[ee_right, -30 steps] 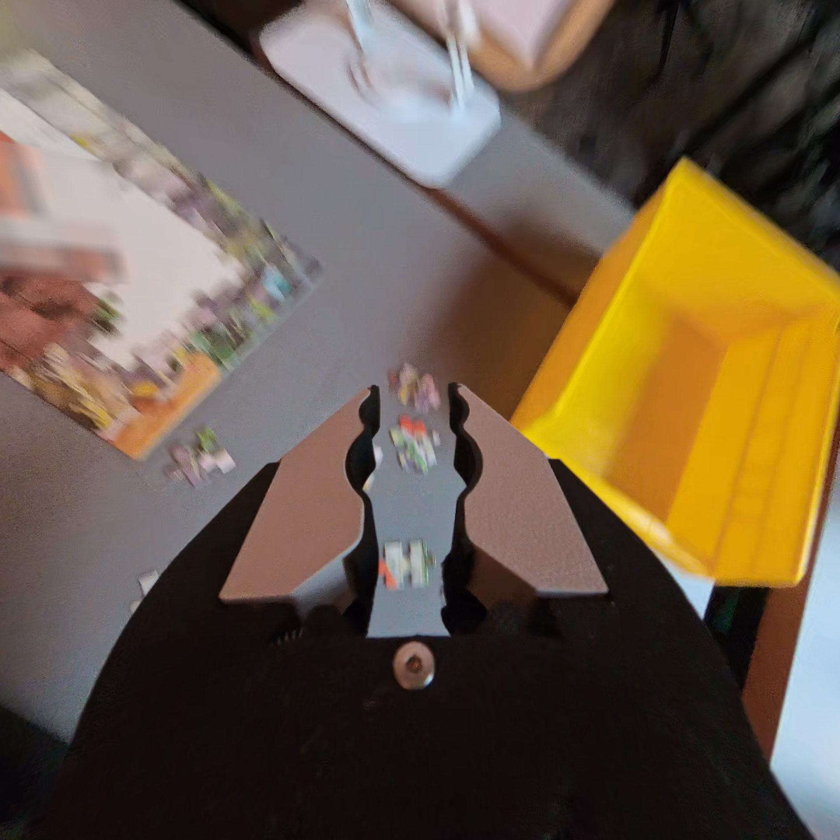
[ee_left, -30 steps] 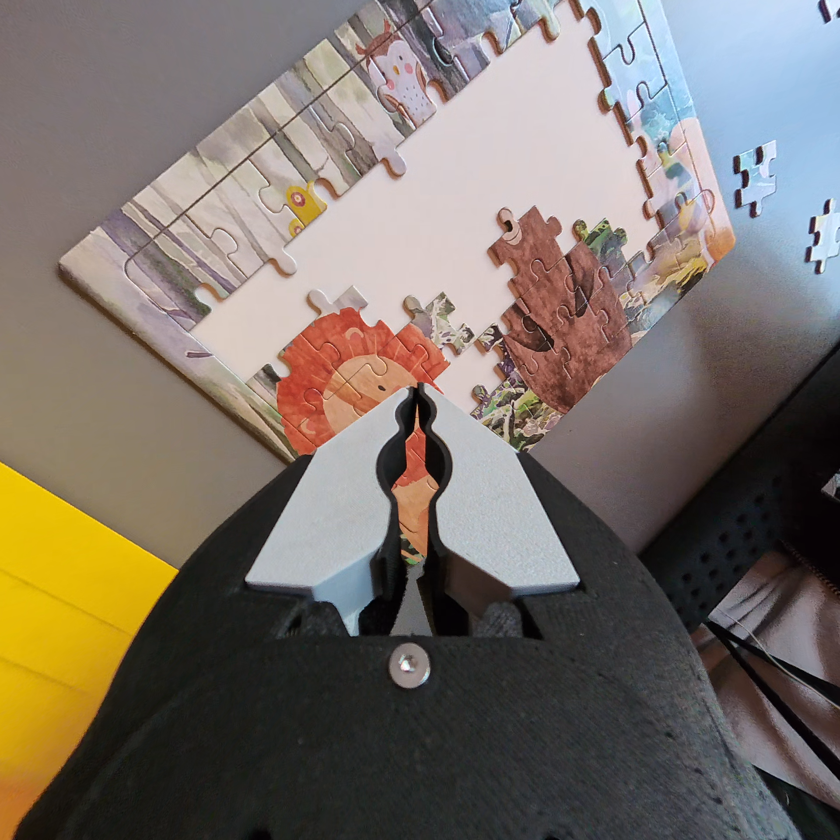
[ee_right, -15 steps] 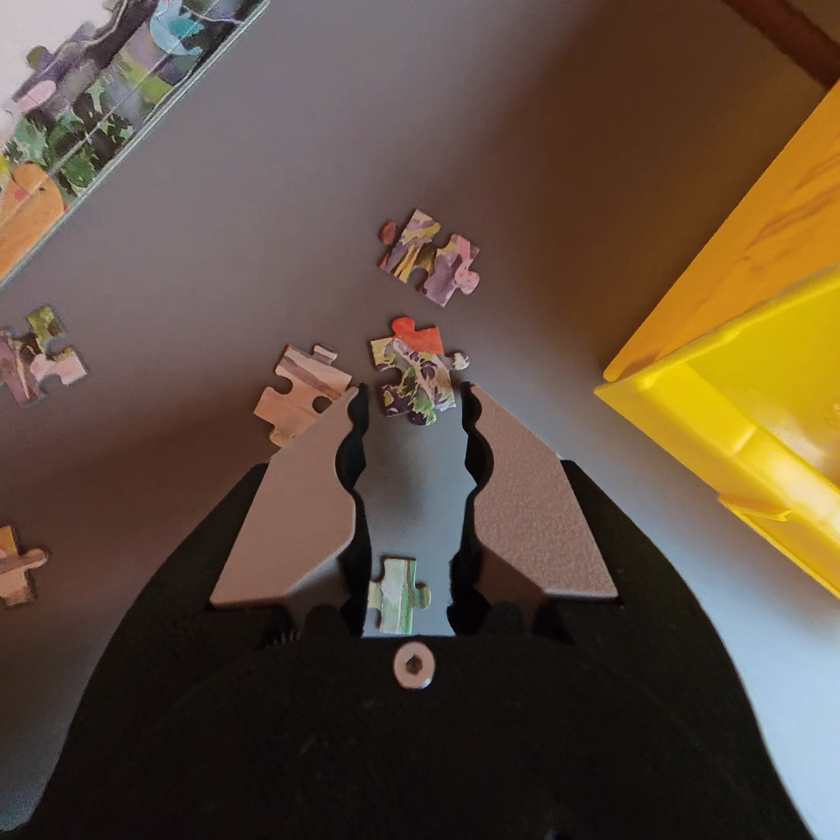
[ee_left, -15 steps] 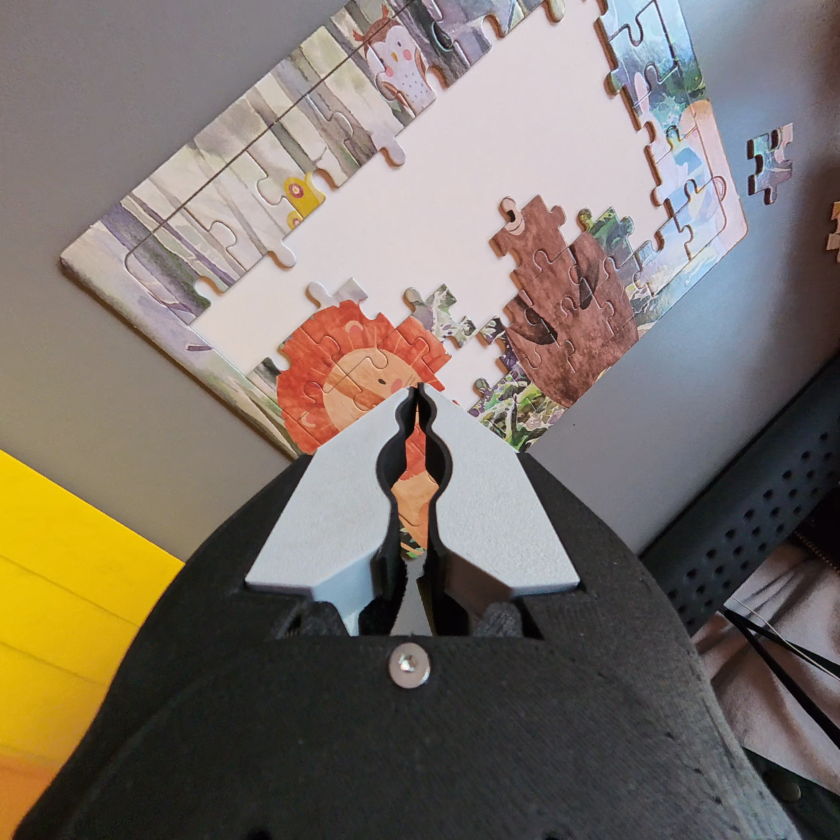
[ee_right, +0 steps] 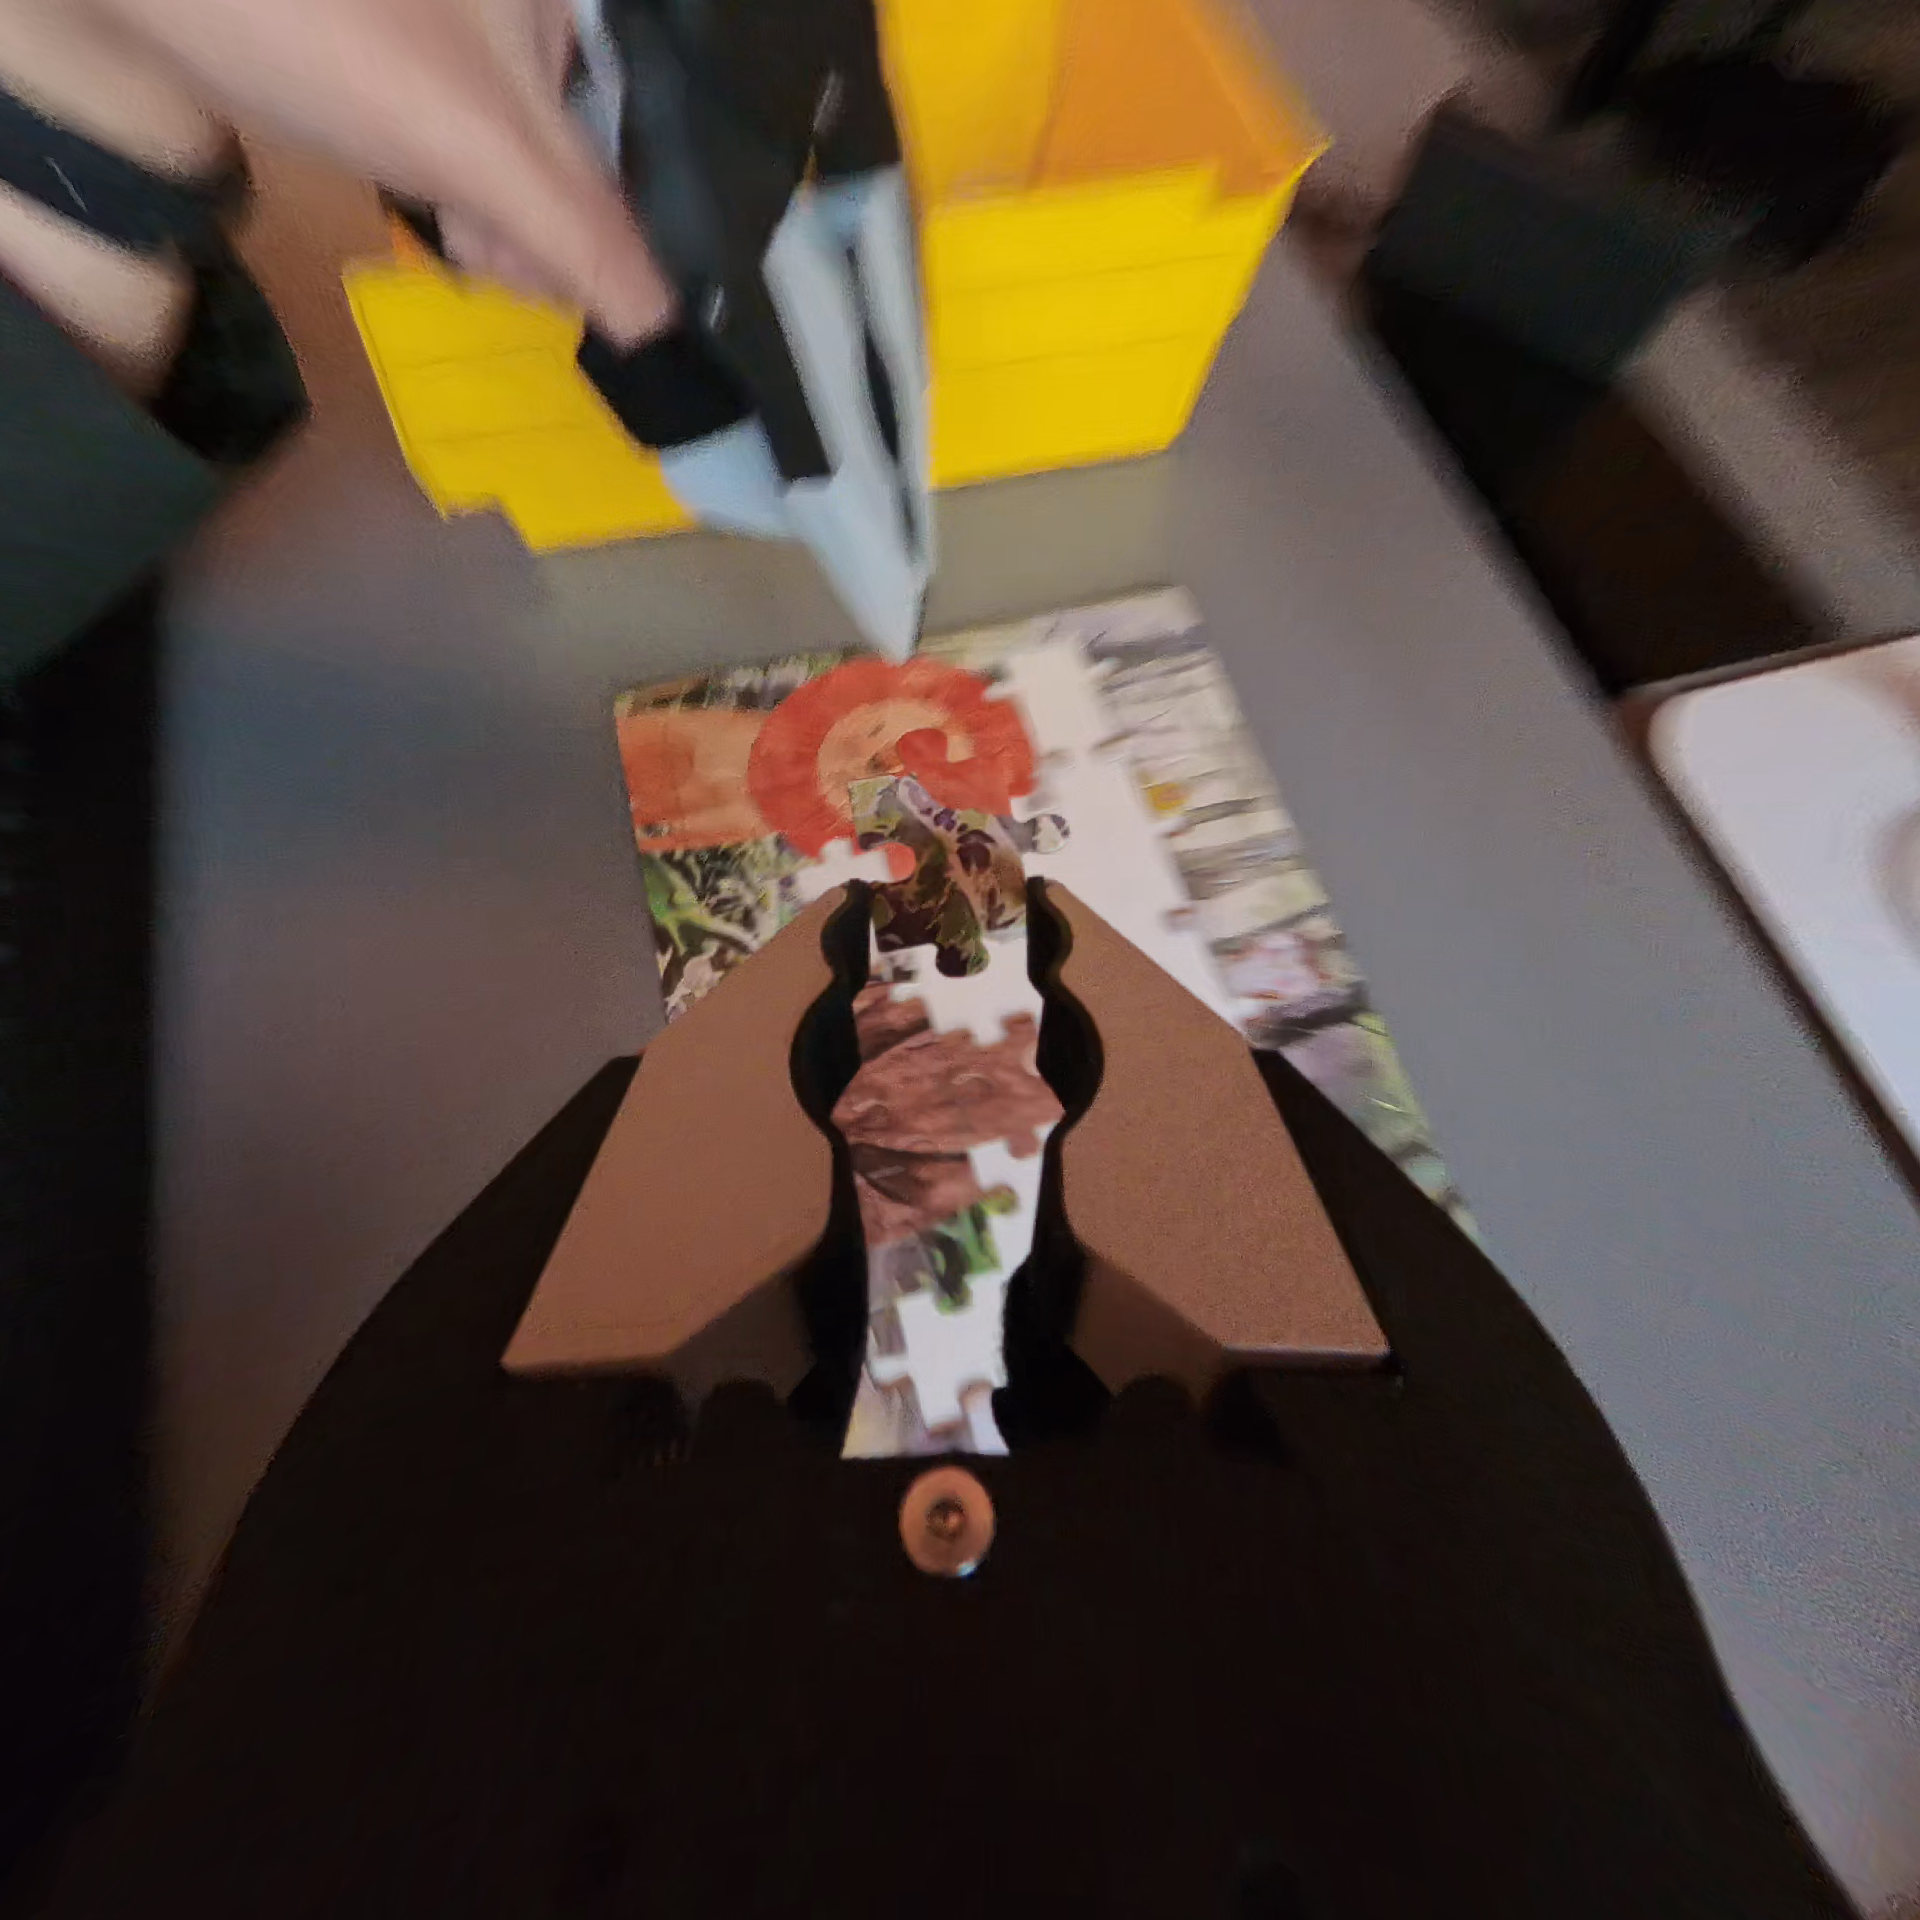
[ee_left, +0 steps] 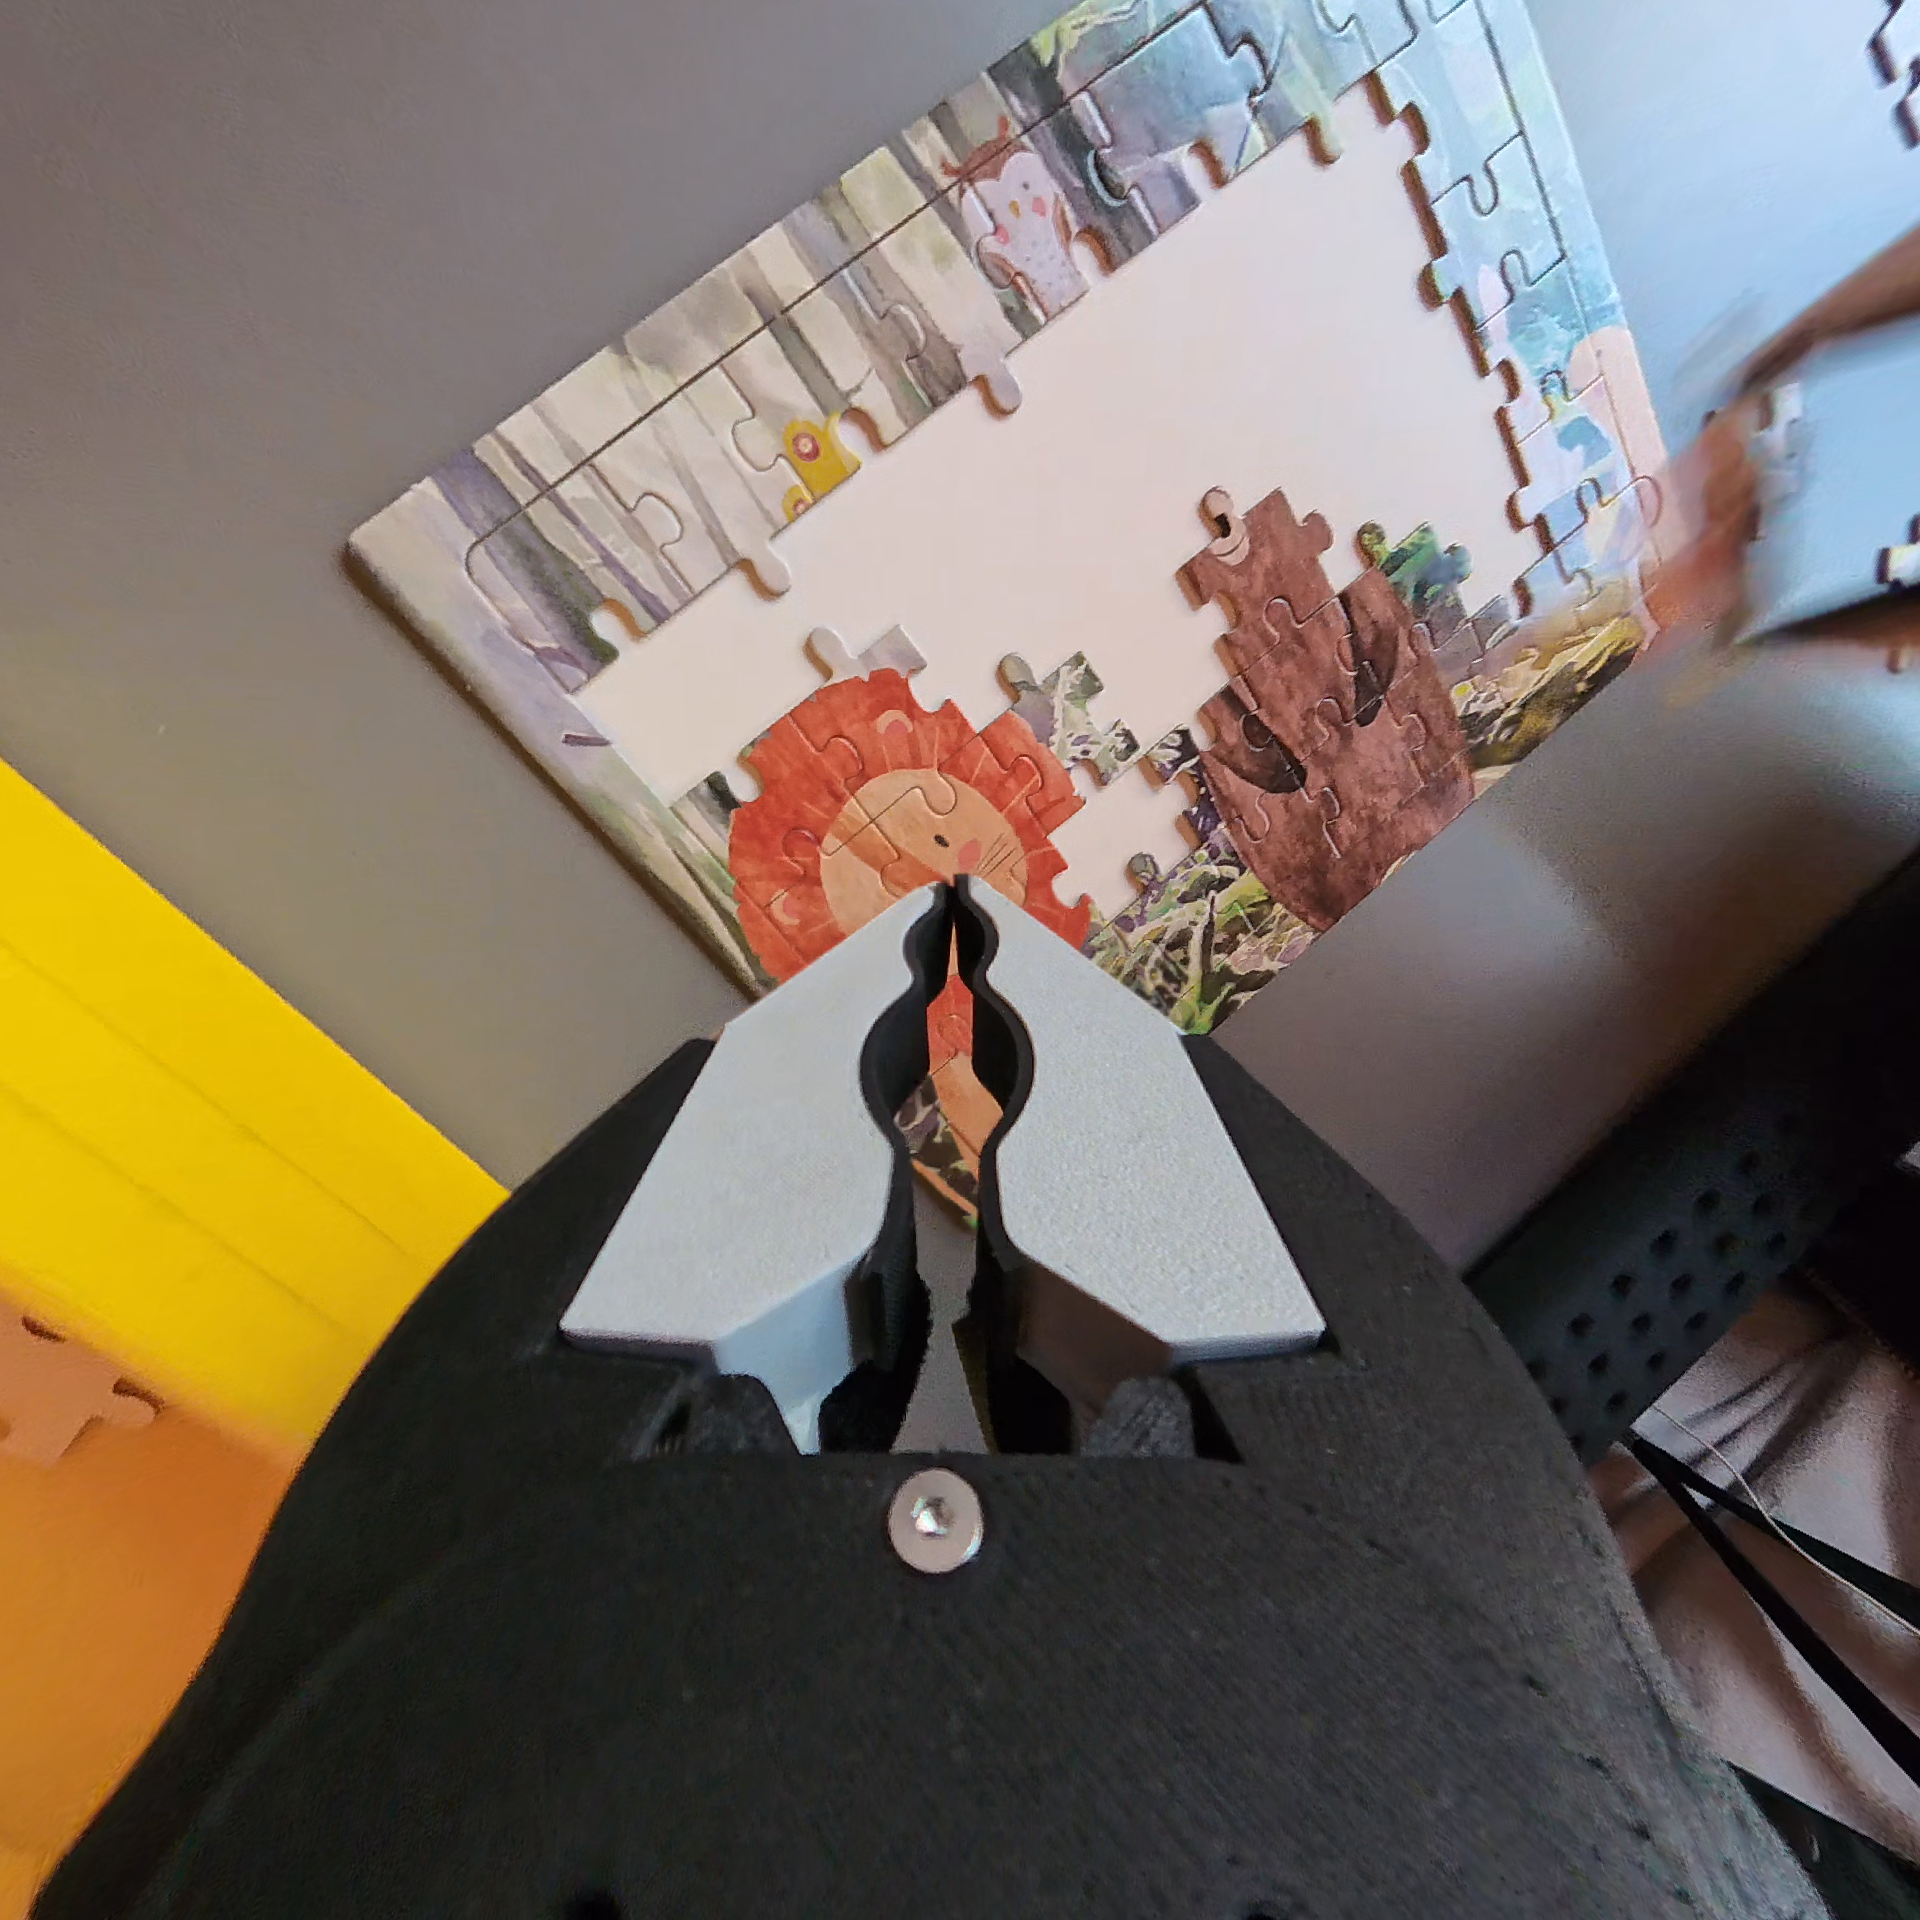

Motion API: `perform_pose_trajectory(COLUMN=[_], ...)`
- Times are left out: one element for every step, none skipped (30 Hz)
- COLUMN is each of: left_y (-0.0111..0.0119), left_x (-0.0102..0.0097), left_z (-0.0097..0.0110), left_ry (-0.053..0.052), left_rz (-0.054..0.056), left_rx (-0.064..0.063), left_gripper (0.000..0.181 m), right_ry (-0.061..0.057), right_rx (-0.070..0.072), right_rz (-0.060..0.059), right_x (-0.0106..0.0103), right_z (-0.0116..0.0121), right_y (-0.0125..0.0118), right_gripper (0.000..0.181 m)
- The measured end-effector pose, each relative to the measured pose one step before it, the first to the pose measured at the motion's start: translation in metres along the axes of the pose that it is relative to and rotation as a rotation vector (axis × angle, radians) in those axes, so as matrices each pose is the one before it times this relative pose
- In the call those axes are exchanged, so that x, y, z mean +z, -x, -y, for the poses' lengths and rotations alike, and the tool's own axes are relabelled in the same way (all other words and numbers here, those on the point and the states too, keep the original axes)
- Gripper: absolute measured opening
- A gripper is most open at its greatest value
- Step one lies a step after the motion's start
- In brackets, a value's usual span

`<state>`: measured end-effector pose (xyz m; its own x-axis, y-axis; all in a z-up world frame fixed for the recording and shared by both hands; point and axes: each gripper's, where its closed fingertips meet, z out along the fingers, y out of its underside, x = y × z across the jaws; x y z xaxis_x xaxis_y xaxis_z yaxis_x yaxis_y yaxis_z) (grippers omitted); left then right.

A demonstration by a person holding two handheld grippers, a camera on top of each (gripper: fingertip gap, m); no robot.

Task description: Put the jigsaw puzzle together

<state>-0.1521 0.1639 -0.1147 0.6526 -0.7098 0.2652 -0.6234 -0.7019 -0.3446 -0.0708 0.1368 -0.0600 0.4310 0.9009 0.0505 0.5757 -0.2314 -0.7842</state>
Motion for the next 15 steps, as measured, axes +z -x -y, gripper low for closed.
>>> perform_pose_trajectory(left_y=[0.00198, 0.00142, 0.00069, -0.00044, -0.00154, -0.00137, -0.00121, -0.00164, -0.00211, -0.00276, -0.00290, -0.00276, -0.00270, -0.00215, -0.00117], left_x=[0.00040, 0.00060, 0.00063, 0.00063, 0.00062, 0.00060, 0.00098, 0.00130, 0.00179, 0.00248, 0.00310, 0.00338, 0.00399, 0.00360, 0.00359], left_z=[-0.00245, -0.00213, -0.00115, -0.00045, 0.00002, 0.00006, 0.00054, 0.00069, -0.00012, -0.00056, -0.00080, -0.00087, -0.00088, -0.00107, -0.00101], left_ry=[0.0094, 0.0105, 0.0079, 0.0052, 0.0044, 0.0042, 0.0024, 0.0038, 0.0083, 0.0133, 0.0155, 0.0158, 0.0153, 0.0165, 0.0148], left_rz=[0.0077, 0.0052, 0.0027, -0.0008, -0.0027, -0.0025, -0.0008, -0.0015, -0.0049, -0.0068, -0.0060, -0.0045, -0.0022, -0.0005, 0.0016], left_rx=[-0.0057, -0.0040, -0.0011, 0.0022, 0.0034, 0.0035, 0.0057, 0.0057, 0.0055, 0.0053, 0.0073, 0.0119, 0.0126, 0.0096, 0.0063], left_gripper=[0.000, 0.000, 0.000, 0.000, 0.000, 0.000, 0.000, 0.000, 0.000, 0.000, 0.000, 0.000, 0.000, 0.000, 0.000], right_ry=[0.1041, 0.0719, 0.0310, 0.0111, 0.0302, 0.0276, -0.0016, -0.0194, -0.0124, 0.0116, 0.0171, 0.0146, 0.0105, 0.0099, 0.0071], right_rx=[-0.0375, -0.0279, -0.0030, 0.0190, 0.0079, -0.0075, -0.0017, 0.0128, 0.0113, -0.0015, -0.0098, -0.0078, -0.0030, -0.0028, -0.0043], right_rz=[-0.0009, -0.0089, 0.0302, 0.0460, 0.0053, -0.0239, 0.0026, 0.0271, 0.0186, 0.0001, -0.0039, 0.0003, 0.0022, 0.0036, 0.0013], right_x=[0.02588, 0.02057, 0.01512, 0.00999, 0.00516, 0.00144, -0.00025, -0.00042, 0.00056, 0.00141, 0.00197, 0.00200, 0.00205, 0.00191, 0.00179], right_z=[-0.01141, -0.00835, -0.00345, -0.00131, -0.00488, -0.00509, -0.00109, 0.00215, 0.00152, -0.00183, -0.00262, -0.00259, -0.00218, -0.00216, -0.00187], right_y=[0.00739, 0.00369, 0.00762, 0.00768, -0.00010, -0.00515, -0.00111, 0.00297, 0.00207, -0.00038, -0.00069, 0.00023, 0.00029, 0.00065, 0.00043], right_gripper=[0.030, 0.030, 0.030, 0.030, 0.030, 0.030, 0.030, 0.030, 0.030, 0.030, 0.030, 0.030, 0.030, 0.030, 0.030])
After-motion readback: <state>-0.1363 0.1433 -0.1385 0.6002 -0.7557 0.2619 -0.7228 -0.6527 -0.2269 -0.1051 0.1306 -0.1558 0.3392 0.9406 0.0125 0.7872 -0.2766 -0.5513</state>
